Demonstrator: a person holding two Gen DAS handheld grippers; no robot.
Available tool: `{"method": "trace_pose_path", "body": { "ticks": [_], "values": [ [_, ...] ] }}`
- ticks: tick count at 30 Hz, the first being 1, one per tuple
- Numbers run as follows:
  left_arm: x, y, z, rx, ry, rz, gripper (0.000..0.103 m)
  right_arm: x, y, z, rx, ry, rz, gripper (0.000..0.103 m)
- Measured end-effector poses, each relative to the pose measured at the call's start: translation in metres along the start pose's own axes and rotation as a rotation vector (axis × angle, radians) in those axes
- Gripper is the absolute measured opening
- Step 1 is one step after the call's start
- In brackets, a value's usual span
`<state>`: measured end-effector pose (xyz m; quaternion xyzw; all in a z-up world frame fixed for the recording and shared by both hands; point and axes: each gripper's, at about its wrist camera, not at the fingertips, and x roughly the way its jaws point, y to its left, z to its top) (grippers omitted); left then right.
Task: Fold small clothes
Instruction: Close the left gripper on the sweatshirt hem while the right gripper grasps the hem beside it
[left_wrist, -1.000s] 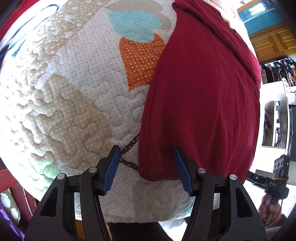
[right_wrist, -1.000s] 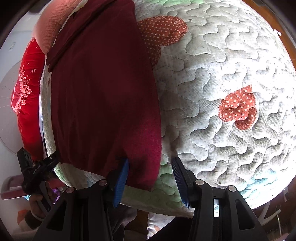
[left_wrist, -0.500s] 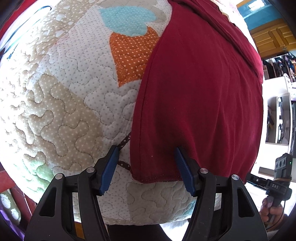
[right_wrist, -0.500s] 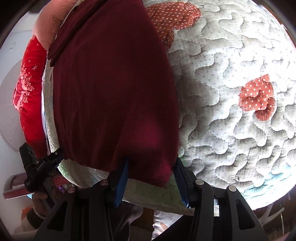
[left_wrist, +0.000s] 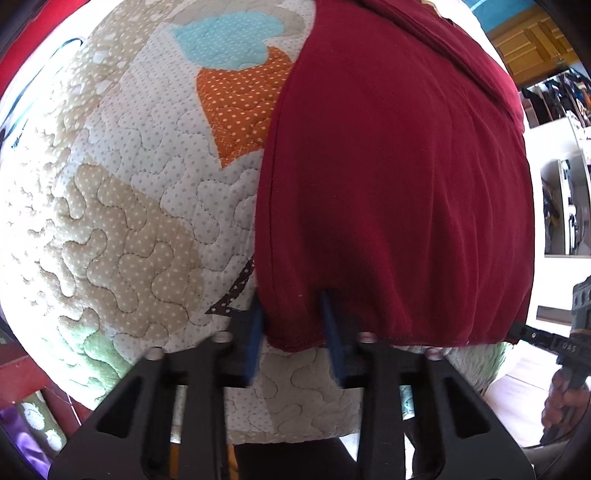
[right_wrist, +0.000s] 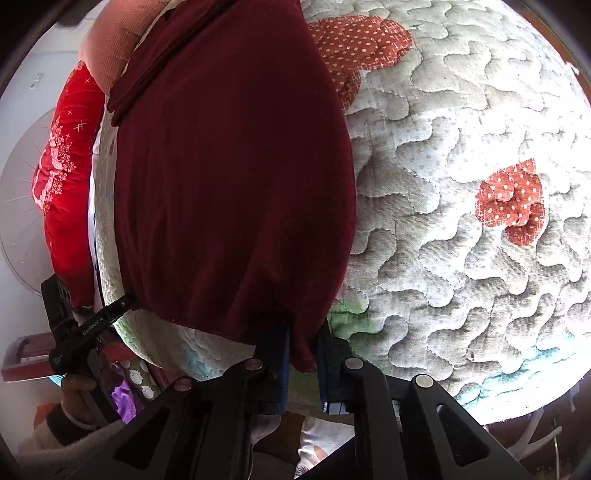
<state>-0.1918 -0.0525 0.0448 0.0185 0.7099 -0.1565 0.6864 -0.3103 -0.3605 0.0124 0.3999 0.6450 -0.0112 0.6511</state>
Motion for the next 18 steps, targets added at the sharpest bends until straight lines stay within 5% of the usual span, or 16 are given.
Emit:
{"method": "trace_pose_path", "body": {
  "ticks": [4, 18],
  "values": [
    [-0.004, -0.005, 0.001, 0.006, -0.008, -0.007, 0.011, -0.007, 0.008, 0.001, -0.041, 0.0, 0.005, 0.009],
    [-0.041, -0.014, 0.018, 0.002, -0.053, -0.105, 0.008, -0.054, 0.016, 0.016, -0.024, -0.076, 0.153, 0.008]
  ]
}}
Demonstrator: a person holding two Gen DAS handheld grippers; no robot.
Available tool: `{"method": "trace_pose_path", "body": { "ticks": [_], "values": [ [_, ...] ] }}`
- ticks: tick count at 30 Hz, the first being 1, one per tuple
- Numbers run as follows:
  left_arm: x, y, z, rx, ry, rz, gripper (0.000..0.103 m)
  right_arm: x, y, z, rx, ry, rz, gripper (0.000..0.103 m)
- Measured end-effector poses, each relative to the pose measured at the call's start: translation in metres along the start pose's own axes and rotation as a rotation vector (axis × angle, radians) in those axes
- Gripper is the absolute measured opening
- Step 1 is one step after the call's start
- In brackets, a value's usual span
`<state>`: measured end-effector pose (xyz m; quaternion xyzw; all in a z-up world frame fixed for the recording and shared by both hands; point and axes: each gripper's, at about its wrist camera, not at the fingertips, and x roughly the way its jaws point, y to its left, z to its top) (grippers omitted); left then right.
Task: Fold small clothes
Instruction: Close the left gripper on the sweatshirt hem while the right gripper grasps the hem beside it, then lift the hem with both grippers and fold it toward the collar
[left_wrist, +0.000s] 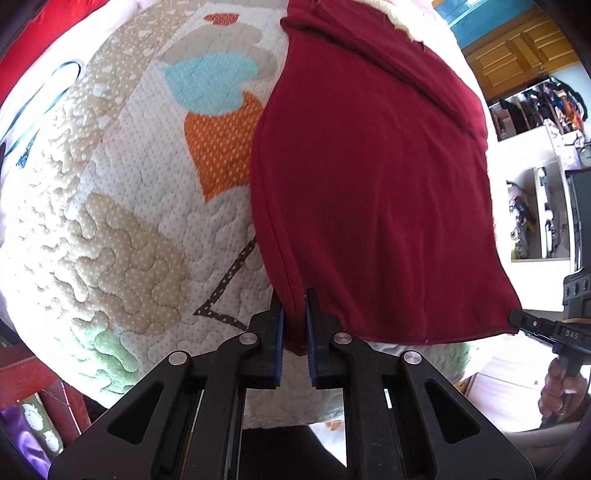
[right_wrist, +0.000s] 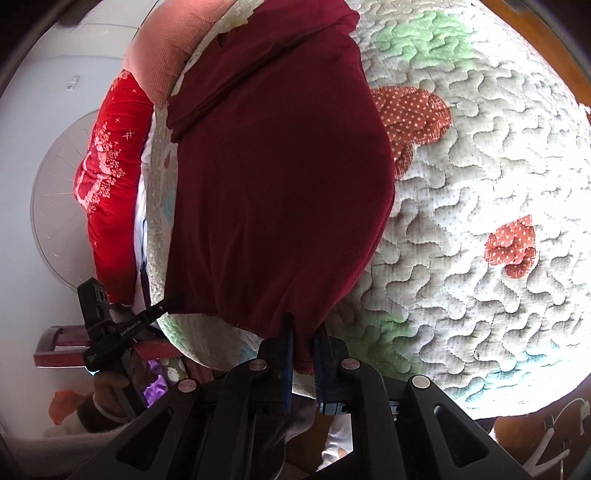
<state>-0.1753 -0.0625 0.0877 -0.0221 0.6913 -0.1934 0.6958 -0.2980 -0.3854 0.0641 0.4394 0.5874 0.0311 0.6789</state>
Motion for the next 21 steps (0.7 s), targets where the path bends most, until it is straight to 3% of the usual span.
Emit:
{"method": "trace_pose_path", "body": {
  "ticks": [7, 21],
  "values": [
    [-0.024, -0.007, 0.019, 0.015, -0.066, -0.012, 0.008, -0.019, 0.014, 0.015, 0.026, -0.072, 0.075, 0.008],
    [-0.062, -0.021, 0.06, 0.049, -0.197, 0.021, 0.008, -0.045, 0.041, 0.057, -0.003, -0.175, 0.108, 0.008]
  ]
}}
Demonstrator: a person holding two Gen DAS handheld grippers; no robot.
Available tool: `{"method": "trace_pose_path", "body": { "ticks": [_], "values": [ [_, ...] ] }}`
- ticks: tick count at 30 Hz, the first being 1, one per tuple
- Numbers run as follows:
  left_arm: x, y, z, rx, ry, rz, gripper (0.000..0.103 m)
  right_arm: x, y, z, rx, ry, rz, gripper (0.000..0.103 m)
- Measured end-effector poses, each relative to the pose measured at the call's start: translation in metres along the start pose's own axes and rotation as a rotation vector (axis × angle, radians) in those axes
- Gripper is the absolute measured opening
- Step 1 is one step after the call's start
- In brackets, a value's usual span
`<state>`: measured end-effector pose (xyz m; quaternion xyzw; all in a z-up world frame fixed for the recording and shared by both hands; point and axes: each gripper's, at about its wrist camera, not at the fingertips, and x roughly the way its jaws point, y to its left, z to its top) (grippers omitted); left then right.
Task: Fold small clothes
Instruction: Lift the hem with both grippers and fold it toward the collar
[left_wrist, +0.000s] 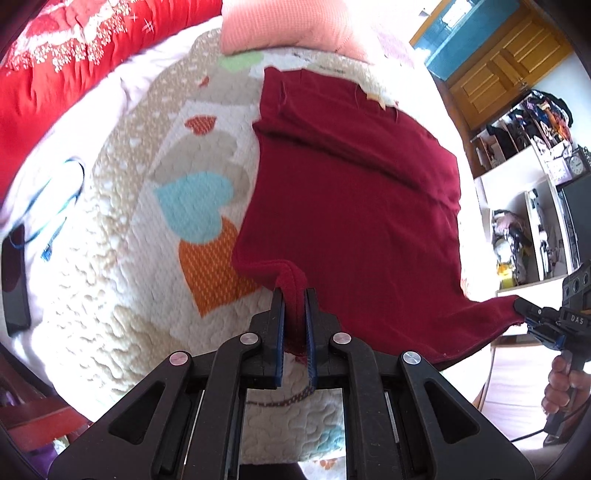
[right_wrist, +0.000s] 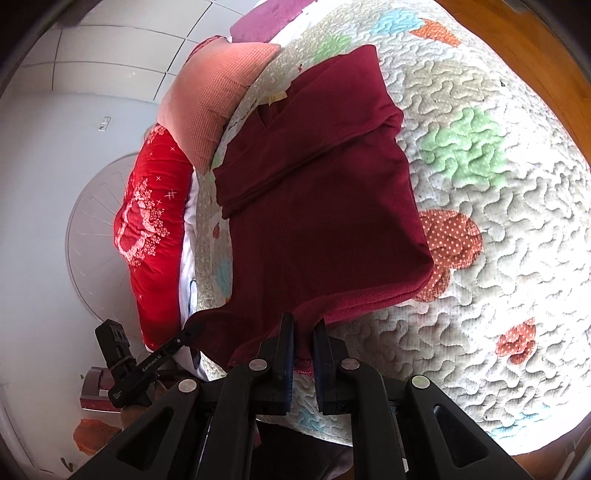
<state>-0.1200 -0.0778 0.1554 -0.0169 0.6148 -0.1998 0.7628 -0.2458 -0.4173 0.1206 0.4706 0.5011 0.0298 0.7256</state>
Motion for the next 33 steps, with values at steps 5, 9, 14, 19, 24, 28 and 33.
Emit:
{"method": "trace_pose_path", "body": {
  "ticks": [5, 9, 14, 19, 24, 28, 33],
  "values": [
    [-0.004, -0.001, 0.016, -0.009, -0.029, 0.011, 0.008, -0.003, 0.003, 0.012, 0.009, -0.025, 0.011, 0.008],
    [-0.009, -0.005, 0.026, -0.006, -0.049, 0.013, 0.008, -0.006, 0.006, 0.019, 0.006, -0.037, 0.015, 0.008],
    [-0.01, -0.012, 0.041, 0.0, -0.071, 0.008, 0.008, -0.01, 0.012, 0.032, -0.012, -0.05, 0.015, 0.008],
    [-0.013, -0.016, 0.062, 0.0, -0.104, 0.006, 0.008, -0.012, 0.018, 0.052, -0.022, -0.075, 0.016, 0.008],
    [-0.011, -0.018, 0.084, -0.003, -0.129, 0.009, 0.008, -0.017, 0.025, 0.072, -0.041, -0.1, 0.019, 0.008],
    [-0.006, -0.019, 0.099, -0.013, -0.142, 0.014, 0.008, -0.016, 0.026, 0.088, -0.046, -0.117, 0.01, 0.008],
    [-0.001, -0.022, 0.12, -0.016, -0.165, 0.011, 0.008, -0.015, 0.024, 0.111, -0.039, -0.148, 0.016, 0.008]
  ]
}}
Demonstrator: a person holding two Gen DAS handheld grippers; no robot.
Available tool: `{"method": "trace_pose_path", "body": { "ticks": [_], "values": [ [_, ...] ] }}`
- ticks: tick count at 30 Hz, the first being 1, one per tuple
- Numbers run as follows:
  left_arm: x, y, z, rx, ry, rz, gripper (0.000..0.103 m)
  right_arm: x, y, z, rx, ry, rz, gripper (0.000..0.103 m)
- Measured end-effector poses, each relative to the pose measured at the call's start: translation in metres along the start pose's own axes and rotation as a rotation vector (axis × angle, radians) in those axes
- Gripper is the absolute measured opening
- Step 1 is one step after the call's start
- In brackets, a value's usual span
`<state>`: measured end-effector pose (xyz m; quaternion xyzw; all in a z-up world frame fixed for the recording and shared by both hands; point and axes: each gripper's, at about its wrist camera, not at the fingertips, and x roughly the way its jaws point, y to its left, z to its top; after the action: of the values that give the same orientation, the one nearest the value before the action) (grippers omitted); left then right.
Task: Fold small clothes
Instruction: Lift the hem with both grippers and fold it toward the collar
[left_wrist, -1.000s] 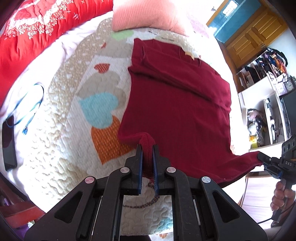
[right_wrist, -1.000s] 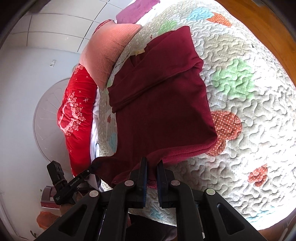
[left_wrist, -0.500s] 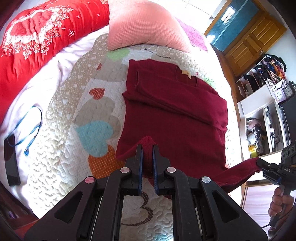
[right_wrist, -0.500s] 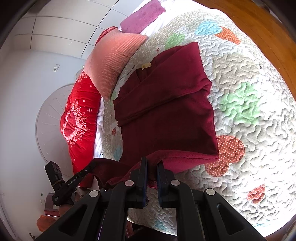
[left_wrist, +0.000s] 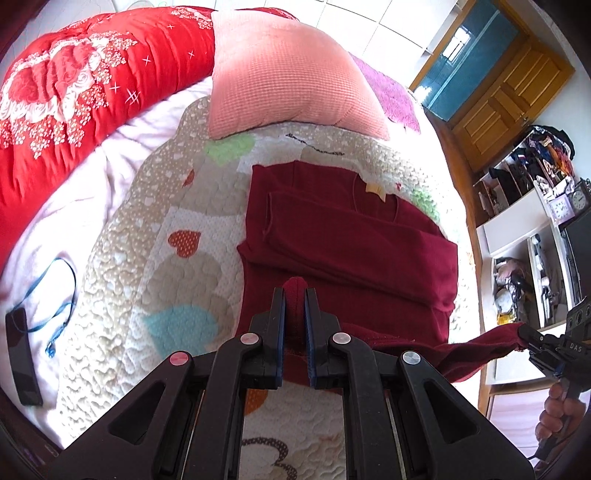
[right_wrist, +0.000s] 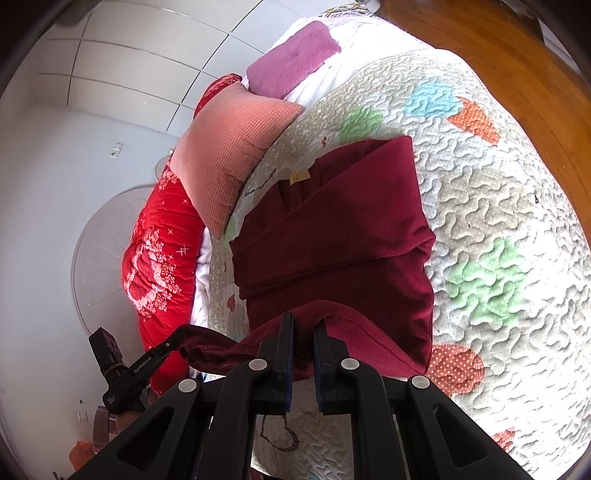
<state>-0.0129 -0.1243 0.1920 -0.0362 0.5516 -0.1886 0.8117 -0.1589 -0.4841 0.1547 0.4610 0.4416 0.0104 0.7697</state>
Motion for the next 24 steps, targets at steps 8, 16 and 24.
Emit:
{"method": "trace_pose_path", "body": {
  "ticks": [8, 16, 24],
  "values": [
    [0.019, -0.005, 0.035, 0.01, -0.028, 0.009, 0.008, 0.013, 0.004, 0.039, -0.017, -0.032, -0.019, 0.008],
    [0.033, -0.011, 0.066, 0.019, -0.054, 0.017, 0.008, 0.023, 0.016, 0.083, -0.078, -0.059, -0.045, 0.008],
    [0.056, -0.021, 0.097, 0.04, -0.067, 0.045, 0.008, 0.045, 0.018, 0.12, -0.116, -0.069, -0.086, 0.008]
  ]
}}
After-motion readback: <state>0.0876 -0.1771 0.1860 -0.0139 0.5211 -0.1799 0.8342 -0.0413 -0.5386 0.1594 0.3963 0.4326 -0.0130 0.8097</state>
